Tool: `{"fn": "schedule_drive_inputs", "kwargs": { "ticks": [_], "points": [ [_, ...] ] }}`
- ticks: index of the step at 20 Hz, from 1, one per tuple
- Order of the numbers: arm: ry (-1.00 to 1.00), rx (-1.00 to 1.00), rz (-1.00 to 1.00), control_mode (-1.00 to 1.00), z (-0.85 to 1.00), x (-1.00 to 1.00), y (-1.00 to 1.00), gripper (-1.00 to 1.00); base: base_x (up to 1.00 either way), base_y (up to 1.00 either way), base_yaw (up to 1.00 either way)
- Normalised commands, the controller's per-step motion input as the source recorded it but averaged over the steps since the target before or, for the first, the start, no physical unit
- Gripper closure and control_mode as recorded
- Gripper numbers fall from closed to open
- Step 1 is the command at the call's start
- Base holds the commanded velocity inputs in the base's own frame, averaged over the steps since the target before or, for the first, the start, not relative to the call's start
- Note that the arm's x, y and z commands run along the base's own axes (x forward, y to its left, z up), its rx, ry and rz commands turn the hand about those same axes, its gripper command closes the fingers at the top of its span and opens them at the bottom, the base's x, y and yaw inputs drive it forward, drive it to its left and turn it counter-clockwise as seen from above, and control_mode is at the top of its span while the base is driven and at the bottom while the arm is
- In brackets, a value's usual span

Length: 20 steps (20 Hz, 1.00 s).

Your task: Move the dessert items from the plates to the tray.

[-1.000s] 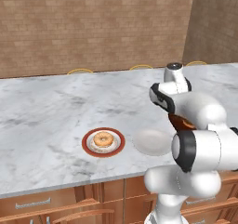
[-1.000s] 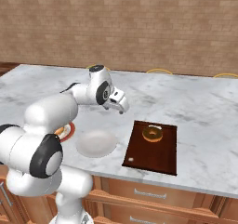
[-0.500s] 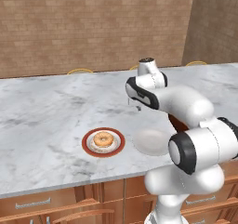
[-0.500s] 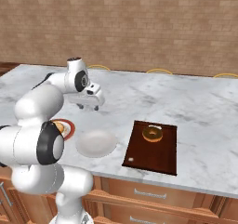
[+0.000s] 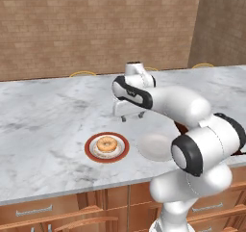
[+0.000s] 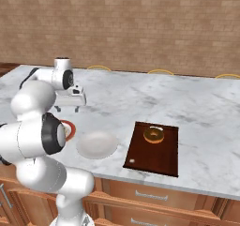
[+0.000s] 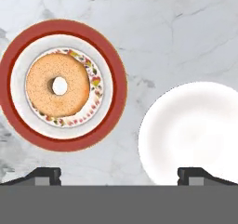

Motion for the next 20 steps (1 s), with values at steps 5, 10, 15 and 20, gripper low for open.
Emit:
{"fn": "schedule_drive_inputs", "kwargs": {
  "ticks": [5,10,15,20],
  "points": [
    [-0.07,0.05,0.07,-1.00,-0.35,0.00,0.79,-1.00,0.00,0.00,0.00],
    [-0.09,0.00,-0.07,-1.00,-0.24,0.11,0.34,-1.00,0.00,0.00,0.00],
    [0.00,0.00,-0.10,-1.00,-0.39,0.13,0.04,-1.00,0.00,0.00,0.00],
    [0.00,0.00,-0.13,-1.00,-0.38,0.30,0.03,-1.00,0.00,0.00,0.00]
  ]
}}
